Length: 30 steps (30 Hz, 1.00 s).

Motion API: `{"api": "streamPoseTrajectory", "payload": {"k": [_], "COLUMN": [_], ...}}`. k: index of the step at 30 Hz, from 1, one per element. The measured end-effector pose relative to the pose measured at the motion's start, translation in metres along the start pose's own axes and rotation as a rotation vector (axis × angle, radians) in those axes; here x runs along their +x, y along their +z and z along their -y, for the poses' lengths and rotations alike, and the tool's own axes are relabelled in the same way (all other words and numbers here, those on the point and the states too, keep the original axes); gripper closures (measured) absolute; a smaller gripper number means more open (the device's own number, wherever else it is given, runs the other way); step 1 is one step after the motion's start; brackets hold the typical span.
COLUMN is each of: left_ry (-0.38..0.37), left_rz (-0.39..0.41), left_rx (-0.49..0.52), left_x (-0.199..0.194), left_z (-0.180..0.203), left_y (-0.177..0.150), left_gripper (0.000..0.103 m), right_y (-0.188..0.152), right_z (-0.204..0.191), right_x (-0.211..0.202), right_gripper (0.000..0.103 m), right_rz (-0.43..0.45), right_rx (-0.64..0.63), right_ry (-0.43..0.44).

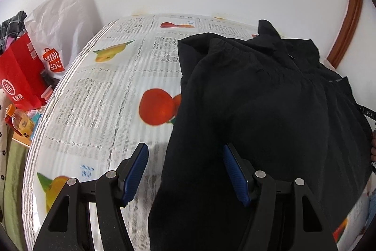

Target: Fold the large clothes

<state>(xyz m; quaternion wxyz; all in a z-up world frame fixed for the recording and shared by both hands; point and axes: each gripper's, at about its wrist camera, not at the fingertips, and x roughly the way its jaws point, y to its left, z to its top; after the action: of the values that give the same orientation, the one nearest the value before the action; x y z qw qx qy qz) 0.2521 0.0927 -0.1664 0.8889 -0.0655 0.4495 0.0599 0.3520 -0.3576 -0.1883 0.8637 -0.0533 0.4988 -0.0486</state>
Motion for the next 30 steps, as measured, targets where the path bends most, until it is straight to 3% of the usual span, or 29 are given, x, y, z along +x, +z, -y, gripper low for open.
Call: {"api": "streamPoseTrajectory", "payload": {"k": [2, 6, 10, 16, 21, 24, 27, 30], "left_ry": [-0.014, -0.027, -0.018, 0.026, 0.033, 0.037, 0.031, 0.019], "left_rz": [-0.001, 0.001, 0.009, 0.021, 0.022, 0.036, 0.045, 0.041], "left_rx": [0.006, 0.016, 0.001, -0.055, -0.115, -0.125, -0.136, -0.153], "left_x": [-0.007, -0.025, -0.048, -0.082, -0.099, -0.109, -0.114, -0.114], "left_z": [-0.003, -0.011, -0.027, -0.066, -0.089, -0.096, -0.101, -0.105], "left_y": [-0.005, -0.02, -0.035, -0.064, -0.086, -0.096, -0.104, -0.111], "left_gripper": [0.039, 0.039, 0.039, 0.039, 0.039, 0.039, 0.039, 0.039], "right_y": [-0.007, -0.017, -0.025, -0.064, -0.106, -0.123, -0.141, -0.156], "right_z": [-0.01, -0.048, -0.11, -0.204, -0.27, -0.286, -0.294, -0.303], "right_x": [-0.021, -0.062, -0.091, -0.131, -0.137, -0.129, -0.151, -0.169], "right_gripper": [0.037, 0.037, 0.037, 0.037, 0.037, 0.038, 0.038, 0.038], "right_rz": [0.028, 0.069, 0.088, 0.066, 0.059, -0.034, 0.004, -0.005], "right_rx": [-0.014, -0.04, -0.117, -0.21, -0.305, -0.295, -0.326, -0.376], "right_ry": [0.008, 0.11, 0.208, 0.393, 0.414, 0.455, 0.443, 0.511]}}
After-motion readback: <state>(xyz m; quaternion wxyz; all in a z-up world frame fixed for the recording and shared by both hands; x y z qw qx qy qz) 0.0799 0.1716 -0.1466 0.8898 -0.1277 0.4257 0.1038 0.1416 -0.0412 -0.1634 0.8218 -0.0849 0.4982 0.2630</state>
